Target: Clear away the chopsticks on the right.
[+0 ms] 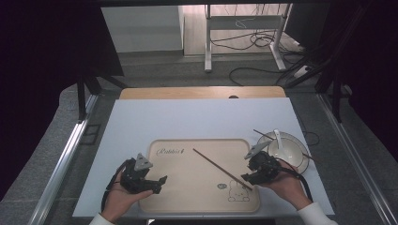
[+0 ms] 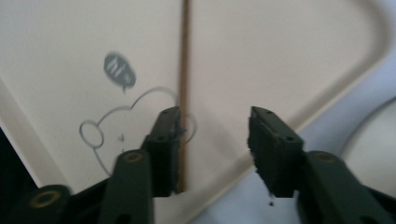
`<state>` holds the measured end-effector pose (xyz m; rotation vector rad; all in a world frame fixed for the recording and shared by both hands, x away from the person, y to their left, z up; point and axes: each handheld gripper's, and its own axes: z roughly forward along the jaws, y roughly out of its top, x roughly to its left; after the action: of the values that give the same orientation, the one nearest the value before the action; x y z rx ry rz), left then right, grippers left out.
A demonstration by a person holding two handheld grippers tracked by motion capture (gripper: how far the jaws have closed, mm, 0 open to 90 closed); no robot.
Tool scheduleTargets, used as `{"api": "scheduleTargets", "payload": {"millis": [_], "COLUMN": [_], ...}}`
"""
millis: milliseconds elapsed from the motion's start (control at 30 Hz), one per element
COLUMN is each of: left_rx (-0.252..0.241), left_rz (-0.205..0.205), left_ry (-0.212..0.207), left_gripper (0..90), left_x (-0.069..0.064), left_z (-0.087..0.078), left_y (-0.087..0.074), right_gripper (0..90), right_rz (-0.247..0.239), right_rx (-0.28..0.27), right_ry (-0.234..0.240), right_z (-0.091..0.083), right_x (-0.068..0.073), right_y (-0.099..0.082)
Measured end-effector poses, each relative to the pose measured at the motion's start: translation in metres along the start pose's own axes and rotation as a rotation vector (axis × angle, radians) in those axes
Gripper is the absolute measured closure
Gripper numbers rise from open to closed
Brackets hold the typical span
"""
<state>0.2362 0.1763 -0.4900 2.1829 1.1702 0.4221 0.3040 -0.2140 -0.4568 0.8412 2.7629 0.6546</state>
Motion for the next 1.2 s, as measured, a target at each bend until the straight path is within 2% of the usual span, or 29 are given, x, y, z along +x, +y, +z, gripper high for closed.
{"api": "scheduleTargets", "payload": {"millis": [133,200,333,367,400,433,567,733,800,833,900,1100,1200], "left_rx": [-0.001,-0.002,-0.001,-0.002,-0.003,-0.003,-0.004,-0.004,-0.005,-0.005,-0.005,-0.007,-0.008], "left_rz": [0.000,0.000,0.002,0.001,0.001,0.000,0.001,0.001,0.000,0.000,0.000,0.000,-0.003], "left_ry": [0.000,0.000,-0.001,-0.001,0.000,-0.001,0.001,0.005,0.005,0.005,0.005,0.005,0.005], "left_gripper": [12.9,12.9,12.9,12.9,12.9,12.9,12.9,12.9,12.9,12.8,12.9,12.8,12.8], "left_x": [0.000,0.000,0.000,0.000,-0.001,-0.001,0.000,0.001,0.001,0.001,0.001,0.000,0.001], "left_z": [0.000,0.000,0.000,0.000,0.000,0.000,0.000,0.000,0.000,0.000,0.000,-0.001,-0.001], "left_y": [0.000,0.000,0.000,0.000,0.000,0.000,0.001,0.001,0.001,0.001,0.001,0.001,0.000], "right_gripper": [41.3,38.7,35.9,35.4,34.2,34.2,32.6,31.6,34.1,34.1,37.5,47.6,52.6], "right_rz": [0.006,0.014,0.064,0.076,0.103,0.103,0.177,0.256,0.282,0.282,0.285,0.265,0.233], "right_rx": [-0.094,-0.128,-0.198,-0.211,-0.229,-0.229,-0.240,-0.201,-0.163,-0.163,-0.126,0.026,0.100], "right_ry": [-0.013,-0.034,-0.066,-0.081,-0.122,-0.122,-0.172,-0.208,-0.214,-0.214,-0.225,-0.228,-0.218], "right_z": [-0.027,-0.042,-0.074,-0.081,-0.093,-0.093,-0.111,-0.118,-0.117,-0.117,-0.113,-0.091,-0.080], "right_x": [-0.012,-0.020,-0.042,-0.048,-0.060,-0.060,-0.087,-0.116,-0.129,-0.129,-0.136,-0.154,-0.159], "right_y": [-0.001,-0.003,-0.014,-0.017,-0.027,-0.027,-0.050,-0.079,-0.092,-0.092,-0.098,-0.112,-0.115]}}
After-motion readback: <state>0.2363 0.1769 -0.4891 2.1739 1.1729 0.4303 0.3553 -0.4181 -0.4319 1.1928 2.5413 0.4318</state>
